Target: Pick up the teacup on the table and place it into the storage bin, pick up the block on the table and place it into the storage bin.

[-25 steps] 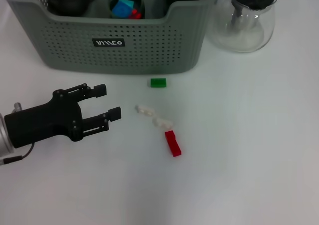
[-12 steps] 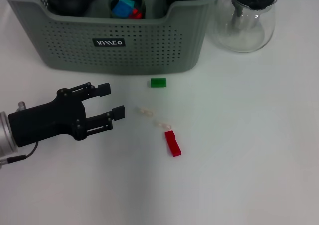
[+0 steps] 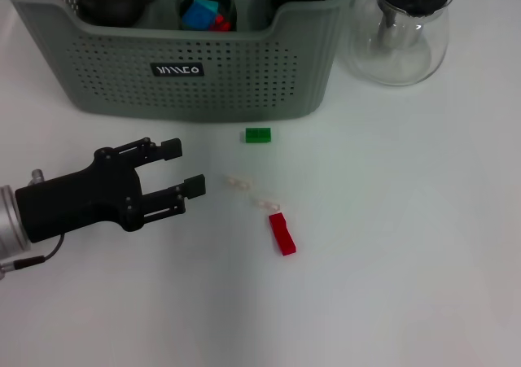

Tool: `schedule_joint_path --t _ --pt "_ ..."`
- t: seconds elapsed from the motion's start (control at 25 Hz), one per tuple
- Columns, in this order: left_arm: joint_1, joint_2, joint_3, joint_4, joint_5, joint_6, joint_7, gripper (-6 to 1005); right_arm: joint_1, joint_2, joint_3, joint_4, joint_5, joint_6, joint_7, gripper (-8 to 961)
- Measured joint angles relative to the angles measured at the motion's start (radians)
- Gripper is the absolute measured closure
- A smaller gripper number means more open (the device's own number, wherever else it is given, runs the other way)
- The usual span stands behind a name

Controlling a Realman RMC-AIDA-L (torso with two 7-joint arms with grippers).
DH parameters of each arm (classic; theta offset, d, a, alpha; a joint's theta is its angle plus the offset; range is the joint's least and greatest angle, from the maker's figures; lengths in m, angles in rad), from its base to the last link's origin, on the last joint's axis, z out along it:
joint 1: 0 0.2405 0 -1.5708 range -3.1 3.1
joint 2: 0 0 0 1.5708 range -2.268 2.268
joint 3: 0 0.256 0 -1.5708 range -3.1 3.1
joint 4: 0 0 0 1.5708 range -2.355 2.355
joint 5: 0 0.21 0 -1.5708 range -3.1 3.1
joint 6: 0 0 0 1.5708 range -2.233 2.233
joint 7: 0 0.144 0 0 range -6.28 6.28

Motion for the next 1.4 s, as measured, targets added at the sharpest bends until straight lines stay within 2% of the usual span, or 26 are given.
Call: schedule_joint_path --t 0.64,0.84,0.92,1.0,1.08,1.24,1.36,1.4 --pt "0.006 0.0 0.0 0.0 0.0 -0.002 0.004 275 -0.006 0.0 -0.01 -0.009 0.036 0.028 -0.009 430" --pt "0.009 0.001 -0.002 0.0 0.0 -0.002 0.004 274 -0.072 -0.002 -0.01 -0.12 0.065 0.02 -0.03 421" --pt "0.009 0.001 -0.003 0.0 0.0 -0.001 0.004 274 -0.13 -0.004 -0.01 -0.204 0.127 -0.015 -0.065 417" --pt "0.009 0.0 -0.007 0.0 0.0 -0.001 0.004 274 -0.217 -0.008 -0.01 -0.334 0.214 -0.078 -0.114 406" --pt "0.008 0.0 -0.012 0.0 0.0 -0.002 0.004 275 -0.334 -0.009 -0.01 -0.504 0.305 -0.157 -0.18 402" --pt "0.006 0.002 -0.022 0.0 0.0 -0.001 0.004 276 -0.616 -0.013 -0.011 -0.841 0.493 -0.372 -0.374 405" --pt "0.007 0.003 -0.027 0.003 0.0 -0.002 0.004 276 -0.822 -0.031 0.028 -1.053 0.539 -0.61 -0.488 405" --pt "0.007 0.006 -0.028 0.005 0.001 -0.002 0.003 276 -0.863 -0.035 0.041 -1.097 0.538 -0.665 -0.493 404"
